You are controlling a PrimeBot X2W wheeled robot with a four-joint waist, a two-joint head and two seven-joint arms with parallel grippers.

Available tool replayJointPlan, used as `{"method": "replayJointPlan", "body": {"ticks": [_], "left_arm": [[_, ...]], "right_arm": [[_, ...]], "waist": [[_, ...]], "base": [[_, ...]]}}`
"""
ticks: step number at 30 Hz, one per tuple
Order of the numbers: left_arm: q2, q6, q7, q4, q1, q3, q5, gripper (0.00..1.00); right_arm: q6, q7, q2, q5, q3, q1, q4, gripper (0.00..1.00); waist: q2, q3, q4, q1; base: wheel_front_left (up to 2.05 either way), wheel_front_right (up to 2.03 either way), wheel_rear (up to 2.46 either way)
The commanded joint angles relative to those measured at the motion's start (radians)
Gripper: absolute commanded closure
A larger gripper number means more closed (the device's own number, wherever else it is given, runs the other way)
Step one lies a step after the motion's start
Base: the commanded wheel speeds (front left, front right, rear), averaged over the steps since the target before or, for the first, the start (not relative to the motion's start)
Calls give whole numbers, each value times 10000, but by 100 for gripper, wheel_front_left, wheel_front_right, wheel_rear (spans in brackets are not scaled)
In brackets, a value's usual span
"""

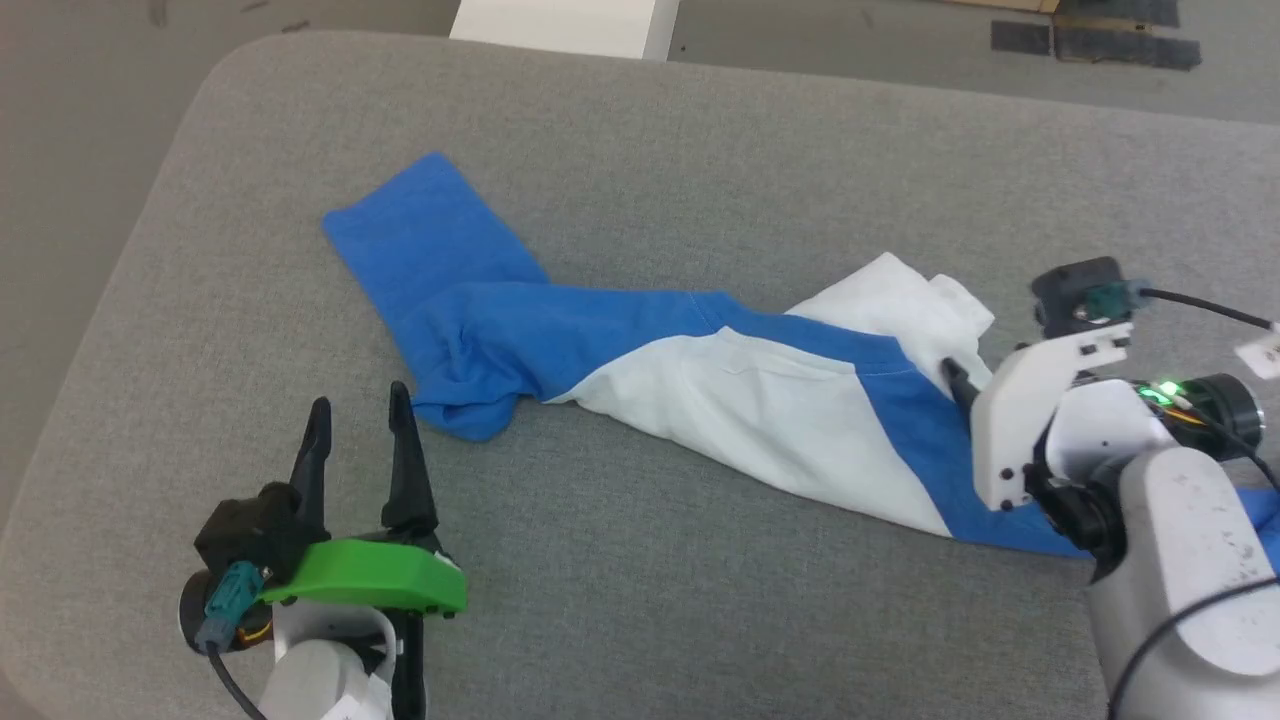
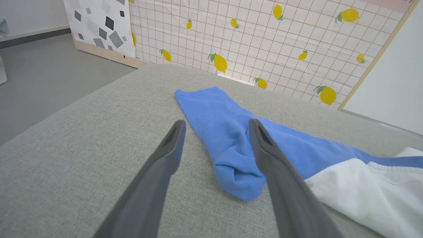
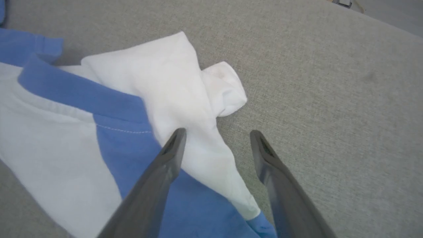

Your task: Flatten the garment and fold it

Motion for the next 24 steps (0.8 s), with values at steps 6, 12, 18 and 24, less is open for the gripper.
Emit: {"method": "replayJointPlan", "body": {"ticks": [6, 12, 18, 24], "left_arm": [[-37, 43, -45, 84, -331, -232, -287, 0], [-37, 79, -45, 153, -288, -314, -335, 0], [-37, 82, -45, 267, -128, -366, -378, 0], [-37, 44, -45, 371, -30, -459, -382, 0]], "right_arm": [[-15, 407, -121, -147, 432, -588, 747, 0], [-15, 791, -207, 162, 619, -595, 1228, 100], [-15, 2036, -1194, 1460, 1294, 722, 323, 100], [-15, 4317, -2386, 3082, 1318, 2694, -1854, 100]], "waist": [[0, 332, 301, 0], [0, 286, 410, 0], [0, -85, 351, 0], [0, -335, 189, 0]], "base": [[0, 0, 0], [0, 0, 0], [0, 0, 0], [0, 0, 0]]}}
